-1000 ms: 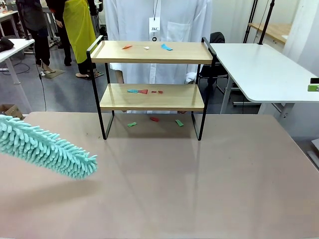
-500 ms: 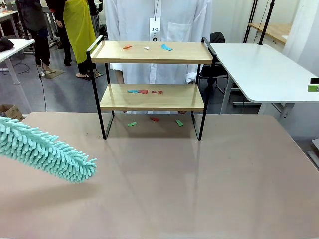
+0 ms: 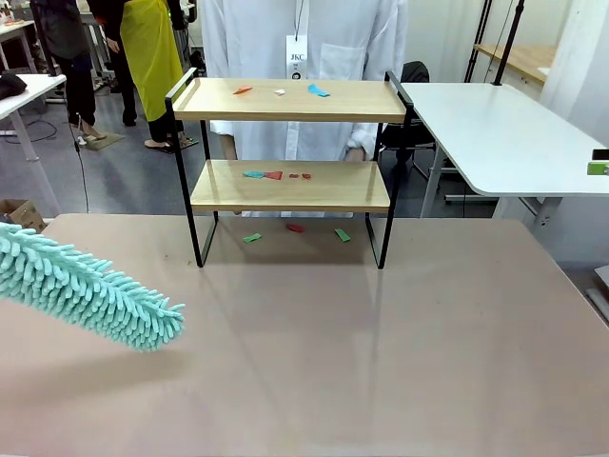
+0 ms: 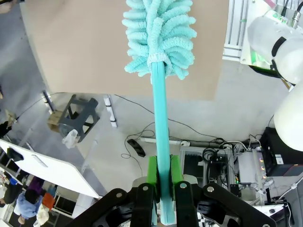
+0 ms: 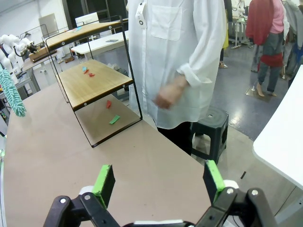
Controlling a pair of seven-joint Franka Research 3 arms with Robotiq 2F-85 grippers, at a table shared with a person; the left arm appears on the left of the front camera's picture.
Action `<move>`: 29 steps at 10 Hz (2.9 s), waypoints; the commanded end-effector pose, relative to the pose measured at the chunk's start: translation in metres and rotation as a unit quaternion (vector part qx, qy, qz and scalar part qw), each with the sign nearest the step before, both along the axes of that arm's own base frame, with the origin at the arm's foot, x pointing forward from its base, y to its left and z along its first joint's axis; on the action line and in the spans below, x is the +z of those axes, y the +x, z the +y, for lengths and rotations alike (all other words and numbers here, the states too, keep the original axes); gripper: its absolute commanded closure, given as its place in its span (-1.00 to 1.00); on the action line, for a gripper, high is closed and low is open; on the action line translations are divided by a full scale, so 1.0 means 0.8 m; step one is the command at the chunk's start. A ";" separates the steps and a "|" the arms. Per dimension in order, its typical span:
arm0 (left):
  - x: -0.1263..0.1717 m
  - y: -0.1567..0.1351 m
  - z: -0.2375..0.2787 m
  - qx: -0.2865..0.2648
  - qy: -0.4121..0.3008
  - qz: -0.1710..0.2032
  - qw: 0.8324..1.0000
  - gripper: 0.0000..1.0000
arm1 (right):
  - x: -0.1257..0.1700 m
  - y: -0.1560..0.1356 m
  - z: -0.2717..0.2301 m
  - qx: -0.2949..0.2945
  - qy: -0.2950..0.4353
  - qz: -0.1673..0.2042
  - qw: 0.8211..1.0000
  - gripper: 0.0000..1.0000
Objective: Clean the shelf.
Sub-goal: Clean the specific section of the Shelf indicated by the human with the Duster.
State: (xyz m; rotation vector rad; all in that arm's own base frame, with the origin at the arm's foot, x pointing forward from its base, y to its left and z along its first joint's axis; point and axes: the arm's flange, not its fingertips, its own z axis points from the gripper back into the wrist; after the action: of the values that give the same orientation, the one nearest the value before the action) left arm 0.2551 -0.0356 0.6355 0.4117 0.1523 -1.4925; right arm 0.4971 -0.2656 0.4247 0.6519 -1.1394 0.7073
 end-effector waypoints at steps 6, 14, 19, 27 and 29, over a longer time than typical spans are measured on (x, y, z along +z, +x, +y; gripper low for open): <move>0.001 -0.001 0.001 0.000 -0.006 0.004 1.000 0.74 | 0.003 0.000 0.001 0.001 -0.001 -0.003 1.000 -1.00; 0.001 -0.001 0.001 0.000 -0.006 0.004 1.000 0.74 | 0.003 0.000 0.001 0.001 -0.001 -0.003 1.000 -1.00; 0.001 -0.001 0.001 0.000 -0.006 0.004 1.000 0.74 | 0.003 0.000 0.001 0.001 -0.001 -0.003 1.000 -1.00; 0.022 -0.017 -0.066 0.028 -0.186 0.007 0.982 0.74 | 0.003 0.000 0.001 0.001 -0.001 -0.003 1.000 -1.00; 0.008 -0.033 -0.117 0.080 -0.272 -0.012 0.959 0.74 | 0.003 0.000 0.001 0.001 -0.001 -0.003 1.000 -1.00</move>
State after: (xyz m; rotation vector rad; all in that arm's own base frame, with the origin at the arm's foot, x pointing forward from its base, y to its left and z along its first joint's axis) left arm 0.2346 -0.1114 0.6540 0.0115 -0.1485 -1.3803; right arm 0.4972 -0.2655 0.4246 0.6521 -1.1393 0.7074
